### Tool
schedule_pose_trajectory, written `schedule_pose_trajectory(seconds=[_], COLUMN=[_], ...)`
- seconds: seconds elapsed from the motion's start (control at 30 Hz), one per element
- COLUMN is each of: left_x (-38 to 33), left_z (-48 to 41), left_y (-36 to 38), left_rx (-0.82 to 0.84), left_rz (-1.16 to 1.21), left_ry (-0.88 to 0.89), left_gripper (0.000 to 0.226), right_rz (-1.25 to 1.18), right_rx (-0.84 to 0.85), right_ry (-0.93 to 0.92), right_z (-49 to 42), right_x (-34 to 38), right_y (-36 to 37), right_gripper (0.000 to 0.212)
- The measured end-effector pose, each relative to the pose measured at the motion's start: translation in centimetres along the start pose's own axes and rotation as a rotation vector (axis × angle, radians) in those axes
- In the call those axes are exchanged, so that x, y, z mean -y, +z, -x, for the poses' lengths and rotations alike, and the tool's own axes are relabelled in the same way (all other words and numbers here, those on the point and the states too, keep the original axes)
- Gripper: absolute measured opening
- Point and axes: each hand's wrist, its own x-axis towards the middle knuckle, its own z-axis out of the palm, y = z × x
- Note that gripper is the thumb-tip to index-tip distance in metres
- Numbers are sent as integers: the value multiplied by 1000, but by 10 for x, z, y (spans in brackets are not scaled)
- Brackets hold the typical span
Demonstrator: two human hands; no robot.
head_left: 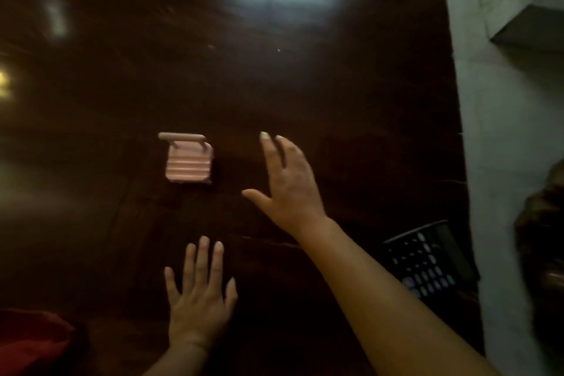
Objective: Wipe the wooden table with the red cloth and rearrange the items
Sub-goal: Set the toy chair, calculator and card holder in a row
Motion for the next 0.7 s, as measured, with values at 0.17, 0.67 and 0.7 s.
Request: schedule_pose_trajectory(seconds=[0.17, 0.67, 0.7], left_x=[2, -1, -2], left_z=[2, 1, 1], left_y=[2, 2, 1], left_rx=[10, 49, 52], left_rz=[-10, -34, -33], left_ry=[-22, -56, -59], left_gripper=[72, 72, 72], right_rz=[212, -259, -275], right_rx=[95, -168, -165], right_ry=[353, 861, 848], right_z=[79, 183, 175], right_x=[-130, -240, -238], right_y=[-40, -71, -71], right_gripper=[103, 30, 29])
